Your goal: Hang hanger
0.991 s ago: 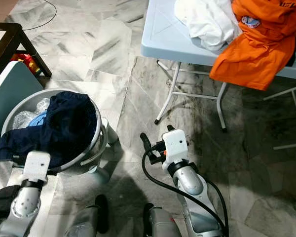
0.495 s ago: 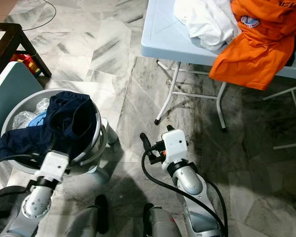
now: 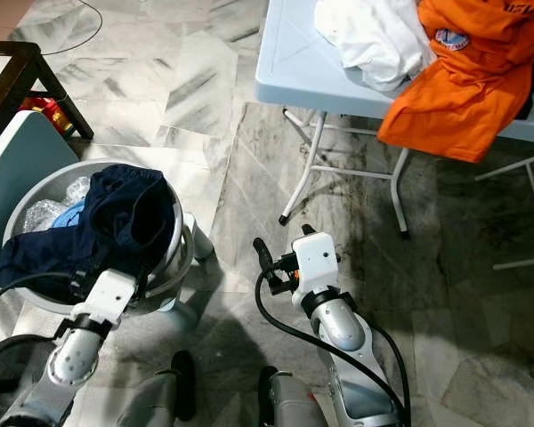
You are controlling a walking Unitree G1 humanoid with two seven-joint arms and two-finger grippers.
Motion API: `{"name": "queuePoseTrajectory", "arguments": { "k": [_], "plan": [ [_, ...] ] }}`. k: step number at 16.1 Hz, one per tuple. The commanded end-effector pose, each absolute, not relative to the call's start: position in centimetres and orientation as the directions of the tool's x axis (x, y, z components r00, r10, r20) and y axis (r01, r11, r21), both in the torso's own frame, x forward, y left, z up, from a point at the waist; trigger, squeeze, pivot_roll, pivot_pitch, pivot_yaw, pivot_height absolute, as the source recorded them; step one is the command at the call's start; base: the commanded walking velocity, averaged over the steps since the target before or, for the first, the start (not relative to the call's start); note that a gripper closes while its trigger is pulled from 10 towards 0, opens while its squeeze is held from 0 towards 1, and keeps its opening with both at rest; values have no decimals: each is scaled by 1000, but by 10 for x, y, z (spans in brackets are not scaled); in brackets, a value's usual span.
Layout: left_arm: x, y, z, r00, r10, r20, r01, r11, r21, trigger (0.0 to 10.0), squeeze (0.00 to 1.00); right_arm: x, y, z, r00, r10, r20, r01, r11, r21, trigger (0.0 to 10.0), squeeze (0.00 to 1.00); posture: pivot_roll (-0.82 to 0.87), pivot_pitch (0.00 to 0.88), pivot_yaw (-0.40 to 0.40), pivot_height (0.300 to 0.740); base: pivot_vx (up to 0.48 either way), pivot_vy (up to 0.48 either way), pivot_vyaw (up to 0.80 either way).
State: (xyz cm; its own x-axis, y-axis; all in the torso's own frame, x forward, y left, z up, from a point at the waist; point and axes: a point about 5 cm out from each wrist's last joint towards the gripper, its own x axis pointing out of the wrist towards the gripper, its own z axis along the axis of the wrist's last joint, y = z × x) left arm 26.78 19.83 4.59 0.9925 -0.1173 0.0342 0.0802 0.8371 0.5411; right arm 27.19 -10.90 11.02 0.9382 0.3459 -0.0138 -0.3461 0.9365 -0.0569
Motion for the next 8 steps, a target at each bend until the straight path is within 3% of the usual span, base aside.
{"name": "queuePoseTrajectory", "arguments": {
  "k": [1, 6, 7, 8],
  "plan": [
    [262, 198, 35, 993, -115, -13, 104, 832, 545, 10000, 1000, 269, -111, 105, 939, 342, -34, -343, 938, -56, 10000, 0, -83, 308, -51, 740, 0, 0, 0],
    [273, 181, 38, 990, -142, 4, 117, 831, 544, 10000, 1000, 268, -113, 104, 944, 330, -34, -331, 942, -58, 10000, 0, -94, 306, -44, 740, 0, 0, 0],
    [273, 181, 38, 990, -140, 5, 114, 826, 552, 10000, 773, 267, -112, 104, 943, 330, -34, -332, 942, -57, 10000, 0, -93, 306, -38, 740, 0, 0, 0],
    [274, 180, 37, 991, -137, 4, 112, 822, 559, 10000, 0, 267, -111, 104, 943, 331, -34, -332, 942, -55, 10000, 0, -93, 306, -37, 740, 0, 0, 0]
  ]
}}
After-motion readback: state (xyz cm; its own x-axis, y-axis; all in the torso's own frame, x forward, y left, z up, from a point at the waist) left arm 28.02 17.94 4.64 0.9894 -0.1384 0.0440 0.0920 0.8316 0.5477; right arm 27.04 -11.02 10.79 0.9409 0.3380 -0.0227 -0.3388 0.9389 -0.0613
